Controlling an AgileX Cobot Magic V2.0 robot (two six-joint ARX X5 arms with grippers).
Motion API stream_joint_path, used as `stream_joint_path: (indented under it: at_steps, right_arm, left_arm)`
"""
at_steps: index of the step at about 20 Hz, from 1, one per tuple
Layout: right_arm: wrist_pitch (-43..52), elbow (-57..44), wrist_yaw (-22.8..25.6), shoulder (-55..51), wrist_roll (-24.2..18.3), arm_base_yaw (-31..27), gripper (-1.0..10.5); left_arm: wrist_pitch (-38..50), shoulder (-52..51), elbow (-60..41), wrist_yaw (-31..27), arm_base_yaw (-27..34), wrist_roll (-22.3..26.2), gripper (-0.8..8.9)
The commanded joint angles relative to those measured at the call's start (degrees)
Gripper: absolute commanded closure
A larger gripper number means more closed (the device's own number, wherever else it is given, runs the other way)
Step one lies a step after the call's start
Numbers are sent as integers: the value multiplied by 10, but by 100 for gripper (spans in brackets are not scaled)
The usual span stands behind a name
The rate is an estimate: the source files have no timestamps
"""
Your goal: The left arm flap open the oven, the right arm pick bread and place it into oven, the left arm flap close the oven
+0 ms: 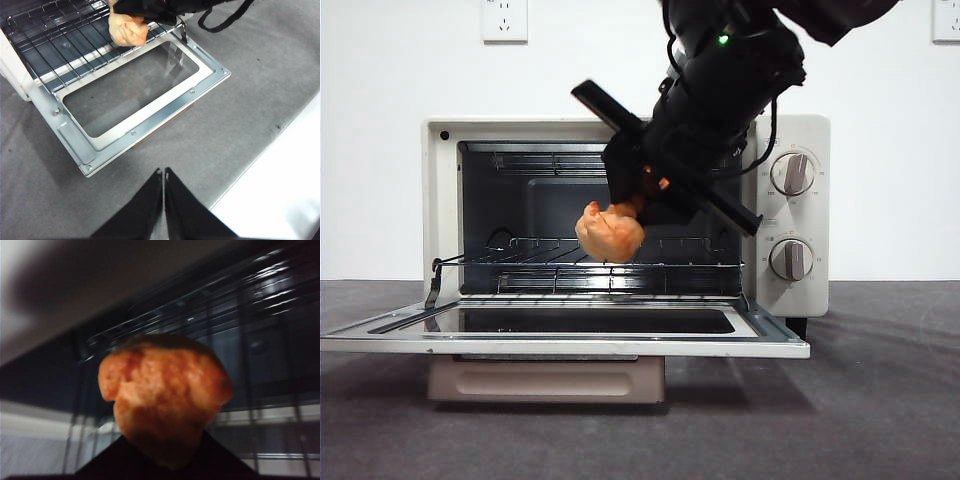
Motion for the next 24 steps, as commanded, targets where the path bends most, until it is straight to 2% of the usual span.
stream_joint_path:
  at_steps: [1, 5, 7, 10, 14, 19, 21, 24]
  right_arm:
    - [7, 3, 21, 11, 19, 7, 910]
    - [11, 3, 32, 11, 19, 5, 904]
    - [11, 3, 33, 11, 19, 6, 825]
    - [12, 3, 33, 11, 19, 6, 618]
    - [18, 3, 34, 9, 15, 14, 503]
    - [20, 3, 28, 9, 13, 14, 480]
    - [20, 3, 27, 9, 13, 14, 395]
    - [20, 3, 26, 8, 13, 14, 395]
  left_arm:
    - [-4, -6, 3, -1, -3, -2, 804]
    - [-6, -23, 3, -1, -3, -1, 804]
    - [-6, -26, 3, -1, -3, 2, 804]
    - [-16, -26, 3, -1, -3, 10, 804]
    - [-18, -26, 3, -1, -3, 14, 804]
    - [-27, -26, 3, -1, -3, 15, 804]
    - [-32, -26, 3, -1, -3, 15, 804]
    - [-31, -26, 3, -1, -3, 16, 804]
